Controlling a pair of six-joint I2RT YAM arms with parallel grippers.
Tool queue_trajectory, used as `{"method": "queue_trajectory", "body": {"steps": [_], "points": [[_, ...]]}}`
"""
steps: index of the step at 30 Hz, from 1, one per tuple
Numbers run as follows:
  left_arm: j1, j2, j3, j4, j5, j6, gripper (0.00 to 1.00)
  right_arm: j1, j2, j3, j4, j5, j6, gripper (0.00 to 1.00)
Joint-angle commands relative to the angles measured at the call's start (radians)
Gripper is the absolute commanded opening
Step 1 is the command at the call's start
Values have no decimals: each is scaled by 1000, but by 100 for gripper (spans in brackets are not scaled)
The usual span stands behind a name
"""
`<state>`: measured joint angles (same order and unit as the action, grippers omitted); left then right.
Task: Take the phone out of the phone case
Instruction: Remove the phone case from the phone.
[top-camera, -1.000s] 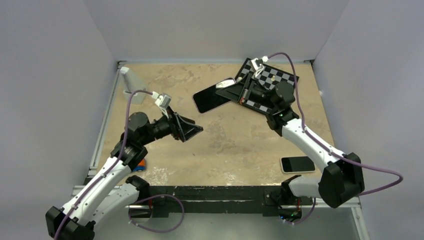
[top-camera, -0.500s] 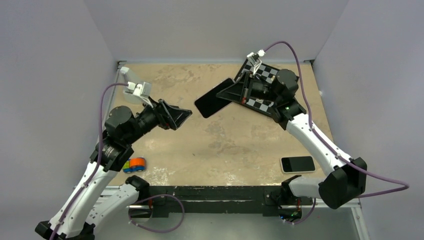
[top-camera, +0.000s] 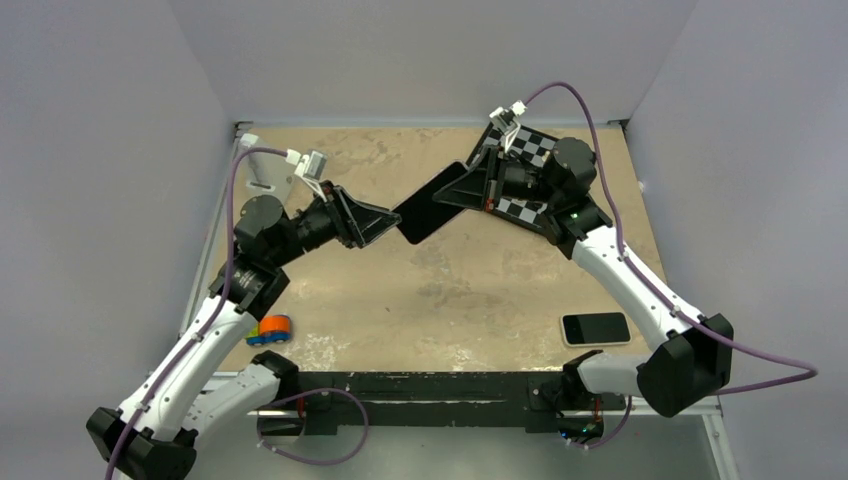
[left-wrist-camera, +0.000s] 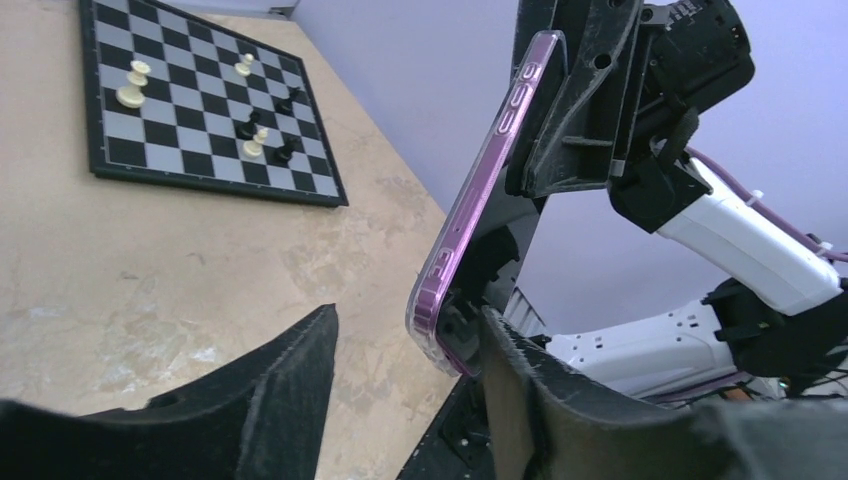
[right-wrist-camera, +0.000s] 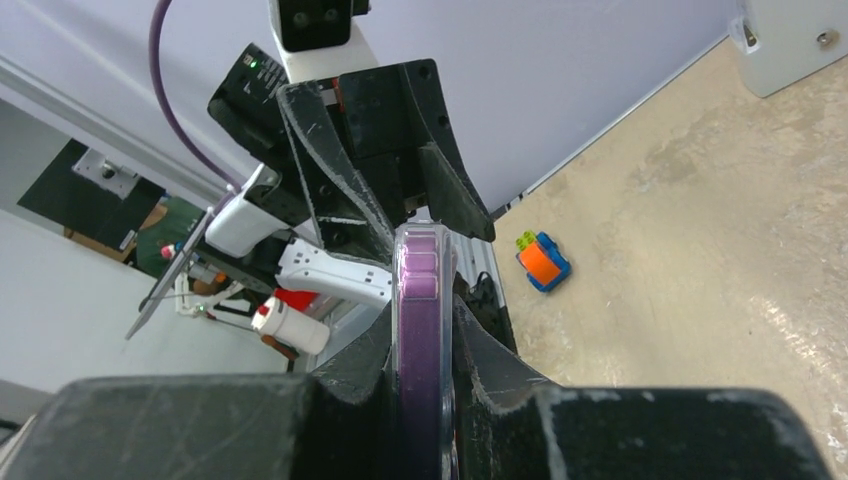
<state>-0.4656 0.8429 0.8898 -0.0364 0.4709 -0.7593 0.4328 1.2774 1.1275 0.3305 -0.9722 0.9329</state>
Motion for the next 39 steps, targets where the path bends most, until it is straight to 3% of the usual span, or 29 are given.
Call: {"method": "queue_trajectory", "body": {"steps": [1, 5, 9, 16, 19, 22, 29, 32, 39], "points": [[8, 16, -8, 122, 92, -4, 50, -1, -1, 22, 105, -51, 27, 0], [12, 29, -3, 119, 155, 58, 39, -1, 4, 23, 101, -69, 19, 0], [24, 50, -11, 187, 277, 108, 21, -1, 15, 21, 115, -120, 25, 0], [31, 92, -18, 318, 547, 111, 19, -2, -3, -41, 171, -213, 69, 0], [30, 107, -62, 462, 641, 59, 11, -2, -4, -52, 203, -249, 89, 0], [32, 128, -122, 745, 725, -33, 1, -2, -3, -88, 367, -276, 206, 0], [30, 181, -208, 1215, 781, -149, 0, -1, 17, -128, 724, -286, 544, 0], [30, 259, -189, 1450, 813, -297, 0, -2, 38, -128, 806, -286, 632, 0], [19, 302, -113, 1461, 874, -304, 0, -1, 103, -112, 916, -268, 718, 0]]}}
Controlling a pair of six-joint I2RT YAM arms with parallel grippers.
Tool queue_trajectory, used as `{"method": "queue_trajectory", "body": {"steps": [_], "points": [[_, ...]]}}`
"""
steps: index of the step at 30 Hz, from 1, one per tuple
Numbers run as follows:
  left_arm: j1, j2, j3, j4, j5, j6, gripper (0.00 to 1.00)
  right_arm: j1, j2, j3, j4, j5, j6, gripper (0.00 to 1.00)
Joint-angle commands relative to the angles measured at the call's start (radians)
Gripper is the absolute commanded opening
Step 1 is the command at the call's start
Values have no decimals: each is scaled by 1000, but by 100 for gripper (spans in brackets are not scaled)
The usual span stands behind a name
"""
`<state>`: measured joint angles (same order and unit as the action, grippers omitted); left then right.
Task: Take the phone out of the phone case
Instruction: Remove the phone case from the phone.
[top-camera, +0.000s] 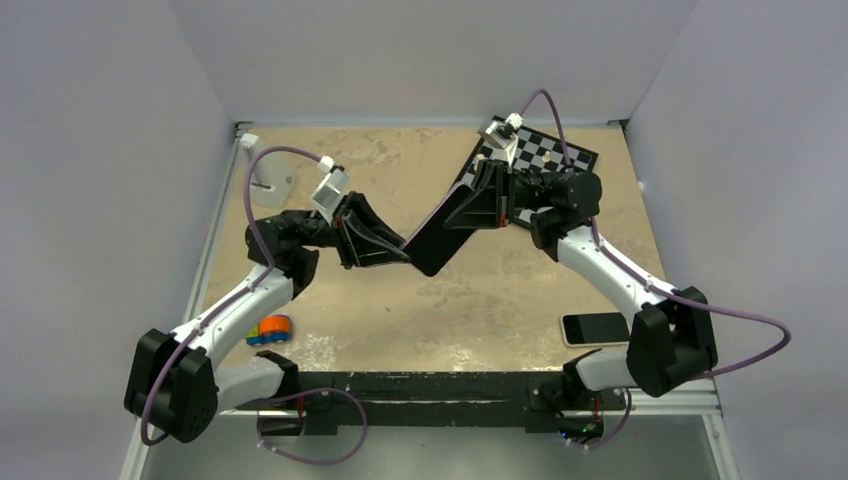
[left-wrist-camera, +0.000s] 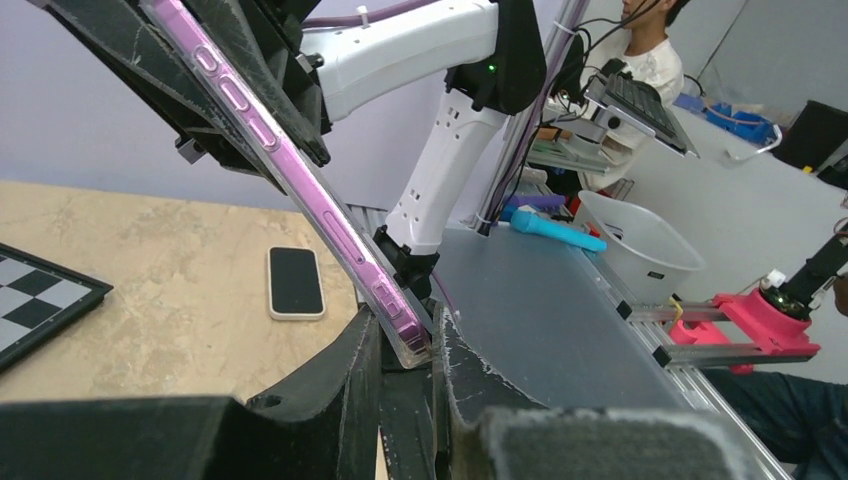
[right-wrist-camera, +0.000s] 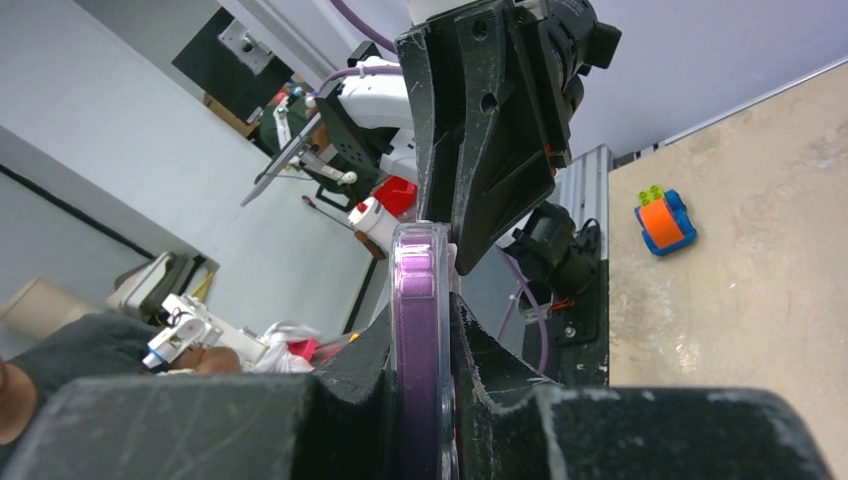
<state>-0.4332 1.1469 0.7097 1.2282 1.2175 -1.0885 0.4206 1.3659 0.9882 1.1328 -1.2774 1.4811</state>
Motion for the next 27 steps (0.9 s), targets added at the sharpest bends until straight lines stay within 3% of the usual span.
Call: {"method": "queue_trajectory", "body": {"steps": [1, 4, 8, 10, 16, 20, 27], "points": [[-13, 8, 73, 196, 133, 25, 0, 11, 25, 34, 121, 41, 170, 0], [-11, 29, 72, 195, 131, 44, 0, 12, 80, 56, 156, 50, 207, 0], [-11, 50, 81, 187, 136, 68, 0, 11, 178, 103, 385, 84, 390, 0], [-10, 61, 96, 189, 148, 72, 0, 13, 211, 136, 420, 93, 432, 0], [0, 124, 155, 195, 179, 58, 0, 13, 265, 211, 360, 93, 405, 0], [22, 151, 171, 184, 161, 89, 0, 12, 324, 234, 408, 110, 449, 0], [31, 125, 137, 61, 132, 222, 0, 12, 397, 255, 450, 140, 496, 0]]}}
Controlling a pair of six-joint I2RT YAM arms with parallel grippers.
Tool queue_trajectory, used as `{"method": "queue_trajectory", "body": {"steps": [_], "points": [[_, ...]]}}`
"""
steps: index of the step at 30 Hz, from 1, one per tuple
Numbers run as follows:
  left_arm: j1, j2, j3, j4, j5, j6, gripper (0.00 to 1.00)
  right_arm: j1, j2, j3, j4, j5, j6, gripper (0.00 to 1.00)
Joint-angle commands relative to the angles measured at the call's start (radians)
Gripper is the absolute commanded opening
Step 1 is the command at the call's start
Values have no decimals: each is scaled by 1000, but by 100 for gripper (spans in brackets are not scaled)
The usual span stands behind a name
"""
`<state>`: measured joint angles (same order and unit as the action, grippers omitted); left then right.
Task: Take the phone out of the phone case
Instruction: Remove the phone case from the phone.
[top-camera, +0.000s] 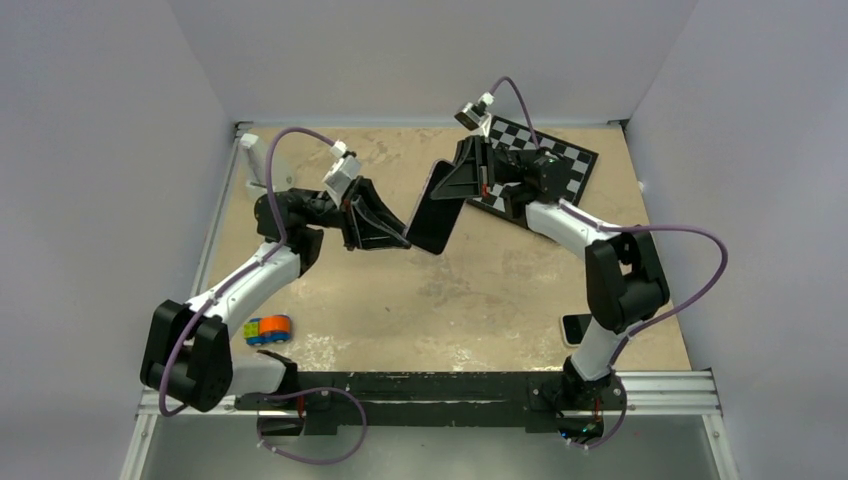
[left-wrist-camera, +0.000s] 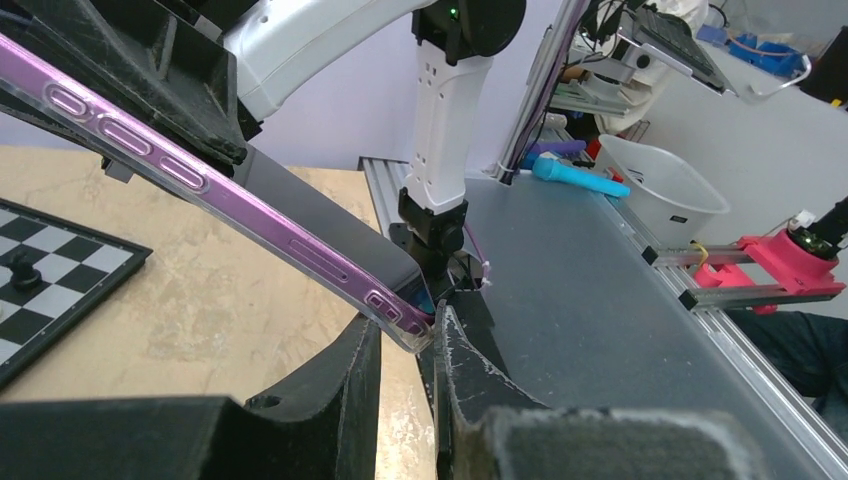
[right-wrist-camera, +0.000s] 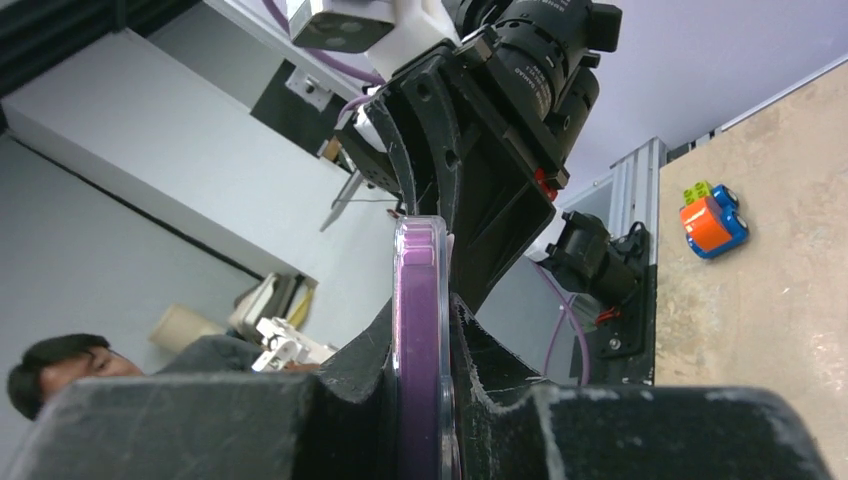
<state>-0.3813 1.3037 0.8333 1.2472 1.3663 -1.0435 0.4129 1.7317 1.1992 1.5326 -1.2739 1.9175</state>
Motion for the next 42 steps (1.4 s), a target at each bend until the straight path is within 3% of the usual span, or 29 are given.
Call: {"method": "queue_trajectory", "body": {"steps": [1, 15, 27, 34, 42], "points": [[-21, -43, 9, 29, -19, 189, 0, 20, 39, 48, 49, 139, 58, 0], [-20, -166, -43, -295, -135, 477, 0, 23, 74, 39, 37, 186, 43, 0], [-22, -170, -41, -342, -146, 536, 0, 35, 141, 46, 101, 217, 102, 0], [-22, -191, -29, -454, -162, 620, 0, 43, 133, 22, 98, 240, 102, 0], [-24, -242, 24, -853, -458, 785, 0, 53, 81, -23, 55, 263, 44, 0]]}}
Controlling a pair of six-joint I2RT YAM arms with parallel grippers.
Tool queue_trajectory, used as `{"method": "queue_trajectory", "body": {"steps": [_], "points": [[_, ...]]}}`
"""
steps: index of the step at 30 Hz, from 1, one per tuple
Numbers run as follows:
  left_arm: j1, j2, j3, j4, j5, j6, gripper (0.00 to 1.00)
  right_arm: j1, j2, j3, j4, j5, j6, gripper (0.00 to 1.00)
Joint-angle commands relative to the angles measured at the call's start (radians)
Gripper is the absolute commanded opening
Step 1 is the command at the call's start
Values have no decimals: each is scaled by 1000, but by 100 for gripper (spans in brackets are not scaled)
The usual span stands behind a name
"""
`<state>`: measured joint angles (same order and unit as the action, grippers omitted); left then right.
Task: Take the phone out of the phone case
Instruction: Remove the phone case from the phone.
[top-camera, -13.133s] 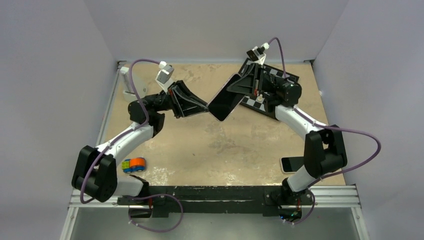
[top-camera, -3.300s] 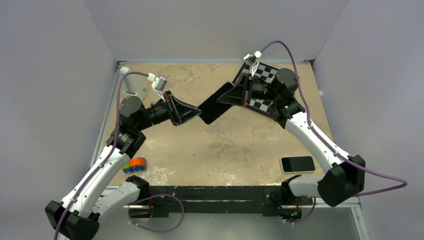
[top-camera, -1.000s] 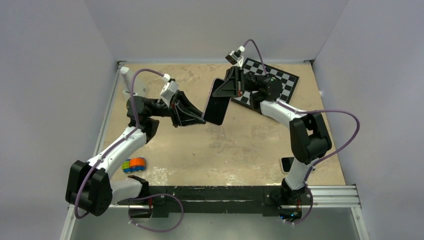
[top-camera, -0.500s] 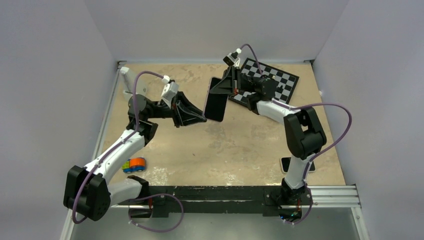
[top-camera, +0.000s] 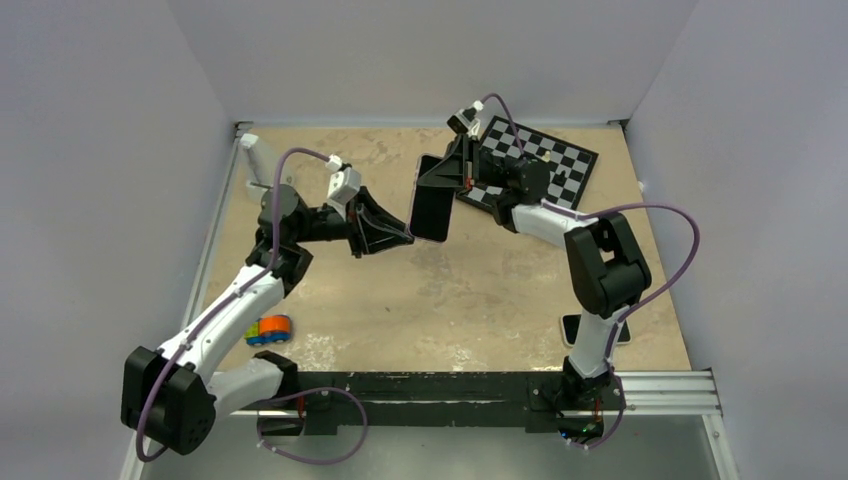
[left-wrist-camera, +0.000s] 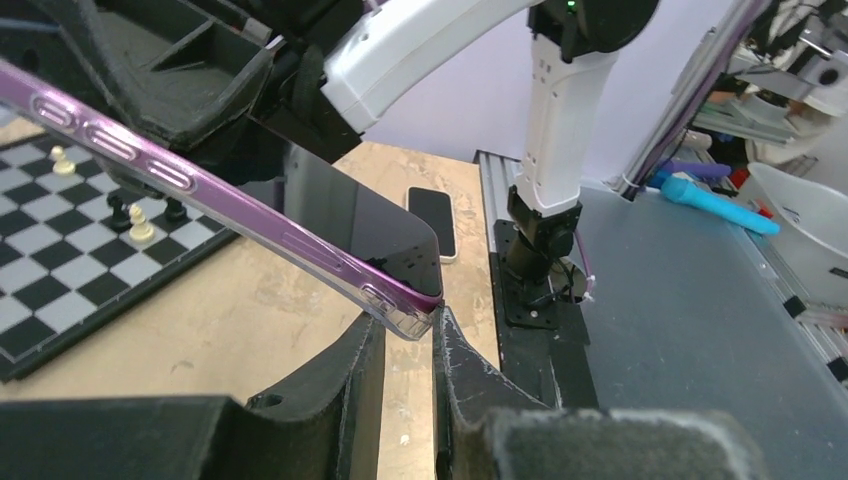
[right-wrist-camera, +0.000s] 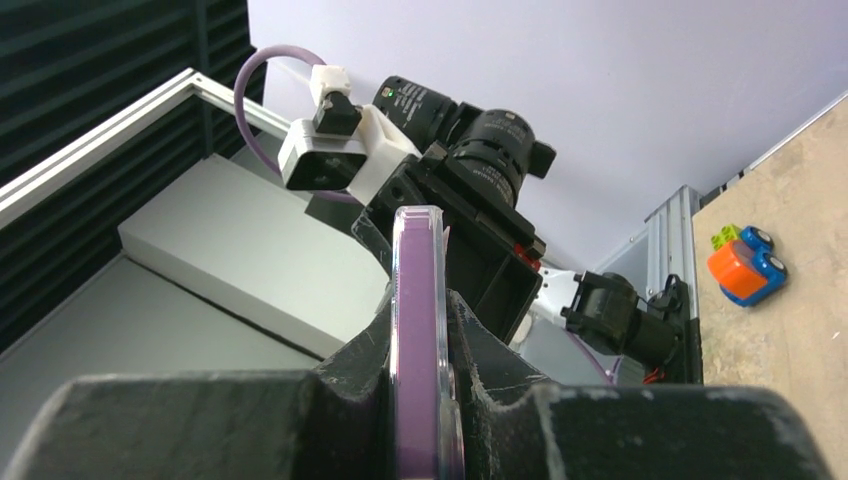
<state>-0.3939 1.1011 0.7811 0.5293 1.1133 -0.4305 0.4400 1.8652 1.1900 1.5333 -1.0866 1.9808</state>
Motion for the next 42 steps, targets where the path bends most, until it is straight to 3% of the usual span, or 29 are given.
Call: {"method": "queue_trajectory", "body": {"steps": [1, 10, 16, 21, 25, 29, 32, 36, 39, 42], "points": [[-13, -46, 76, -168, -240, 179, 0, 25, -57, -17, 51, 80, -23, 0], [-102, -167, 3, -355, -738, 345, 0, 54, -80, -10, 123, 131, 71, 0], [-115, -212, -11, -379, -911, 366, 0, 61, -77, -28, 156, 157, 106, 0], [-115, -202, -9, -421, -955, 301, 0, 62, -72, -29, 189, 177, 135, 0], [-114, -153, 97, -597, -895, 50, 0, 64, -119, -63, 92, 174, 7, 0], [-110, -151, 100, -629, -669, -150, 22, 40, -212, -120, -151, 167, -276, 0], [-101, -222, 50, -652, -600, -175, 40, 19, -250, -153, -238, 181, -359, 0], [-99, -300, 38, -741, -505, -132, 50, -13, -260, -167, -276, 194, -391, 0], [-98, -326, 20, -670, -398, -198, 54, -33, -275, -162, -378, 210, -463, 0], [-99, -277, 12, -474, -310, -438, 56, -38, -289, -151, -478, 233, -535, 0]]}}
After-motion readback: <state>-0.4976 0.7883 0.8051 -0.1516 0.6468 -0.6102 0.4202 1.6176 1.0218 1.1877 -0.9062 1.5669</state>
